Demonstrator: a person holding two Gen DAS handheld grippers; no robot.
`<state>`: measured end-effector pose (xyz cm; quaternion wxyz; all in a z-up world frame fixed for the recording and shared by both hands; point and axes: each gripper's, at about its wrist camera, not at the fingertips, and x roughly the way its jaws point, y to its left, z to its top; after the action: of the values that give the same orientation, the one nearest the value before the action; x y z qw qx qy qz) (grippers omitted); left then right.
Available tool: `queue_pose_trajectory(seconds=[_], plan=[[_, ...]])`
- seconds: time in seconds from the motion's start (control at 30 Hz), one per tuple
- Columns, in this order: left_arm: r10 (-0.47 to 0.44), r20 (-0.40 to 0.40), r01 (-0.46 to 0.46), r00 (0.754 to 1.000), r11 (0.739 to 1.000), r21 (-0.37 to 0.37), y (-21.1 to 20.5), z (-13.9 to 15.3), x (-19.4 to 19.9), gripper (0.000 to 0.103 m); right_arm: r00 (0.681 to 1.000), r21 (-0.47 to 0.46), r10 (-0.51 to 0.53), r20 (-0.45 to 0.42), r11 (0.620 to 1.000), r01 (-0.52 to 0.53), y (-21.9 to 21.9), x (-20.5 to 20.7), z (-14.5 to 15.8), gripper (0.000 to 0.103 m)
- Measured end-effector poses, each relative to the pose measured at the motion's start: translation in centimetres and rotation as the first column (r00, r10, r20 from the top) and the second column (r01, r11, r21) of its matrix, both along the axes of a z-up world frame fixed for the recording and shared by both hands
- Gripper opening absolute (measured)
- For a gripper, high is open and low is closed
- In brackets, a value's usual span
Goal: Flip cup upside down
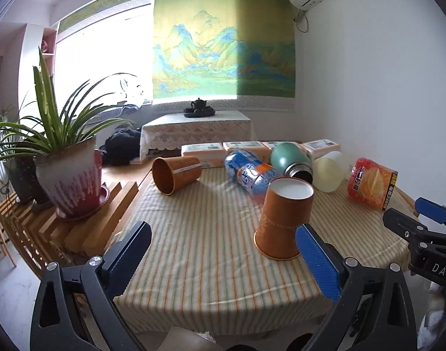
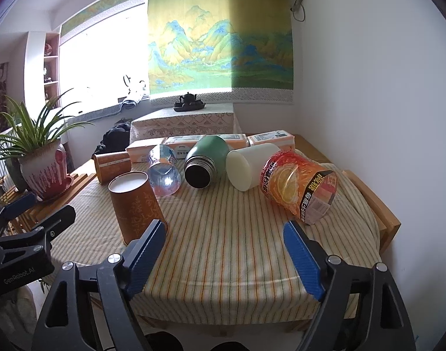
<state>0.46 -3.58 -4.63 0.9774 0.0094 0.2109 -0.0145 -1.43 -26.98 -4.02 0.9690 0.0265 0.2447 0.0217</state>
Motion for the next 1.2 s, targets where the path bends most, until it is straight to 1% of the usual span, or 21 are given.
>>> queue_pose_trajectory(seconds=[0.1, 0.17, 0.2, 0.33, 0.43, 0.53, 0.63, 0.8, 1.0, 1.2], plan=[[0.02, -0.01, -0.02, 1.0, 1.0, -0.01, 0.8, -0.1, -0.7, 0.102, 1.0, 0.002, 0.01, -0.005, 1.0, -0.01, 0.5, -0.3, -0.1, 0.081], [0.032, -0.007, -0.032, 0.999, 0.999, -0.002, 1.2, -0.2, -1.3, 0.102, 1.0, 0.011, 0.013, -0.004, 1.0, -0.013, 0.8, -0.6, -0.1, 0.083], [0.04, -0.003, -0.04, 0.999, 0.999, 0.001, 1.4, -0.2, -1.6, 0.102, 1.0, 0.016, 0.009, 0.001, 1.0, -0.009, 0.9, -0.7, -0.2, 0.085], [0.048, -0.001, -0.048, 0.999, 0.999, -0.015, 1.8, -0.1, -2.1, 0.102, 1.0, 0.009, -0.001, 0.022, 1.0, 0.001, 1.4, -1.3, -0.2, 0.088], [0.047, -0.019, -0.048, 0.999, 0.999, -0.015, 1.8, -0.1, -2.4, 0.102, 1.0, 0.009, 0.006, 0.018, 1.0, -0.007, 1.7, -1.6, -0.5, 0.091], [0.044, -0.023, -0.045, 0.999, 0.999, -0.014, 1.7, -0.2, -2.8, 0.102, 1.0, 0.02, 0.0, 0.019, 1.0, 0.0, 1.8, -2.2, -0.8, 0.091], [0.055, -0.006, -0.055, 0.998, 0.998, -0.017, 1.6, 0.0, -3.3, 0.102, 0.999, 0.03, -0.009, 0.033, 1.0, 0.008, 1.8, -2.8, -0.7, 0.091], [0.061, 0.023, -0.061, 0.998, 0.998, -0.015, 1.5, 0.8, -4.1, 0.102, 0.996, 0.005, -0.029, 0.079, 1.0, 0.029, 2.0, -3.8, 0.0, 0.092], [0.054, 0.04, -0.053, 0.998, 0.998, -0.017, 1.1, 1.6, -4.7, 0.102, 0.993, 0.019, -0.039, 0.113, 0.999, 0.037, 1.6, -4.5, 0.9, 0.093], [0.048, 0.041, -0.047, 0.998, 0.999, -0.017, 0.6, 1.7, -4.6, 0.102, 0.989, 0.029, -0.06, 0.136, 0.998, 0.056, 1.0, -4.8, 1.3, 0.094]])
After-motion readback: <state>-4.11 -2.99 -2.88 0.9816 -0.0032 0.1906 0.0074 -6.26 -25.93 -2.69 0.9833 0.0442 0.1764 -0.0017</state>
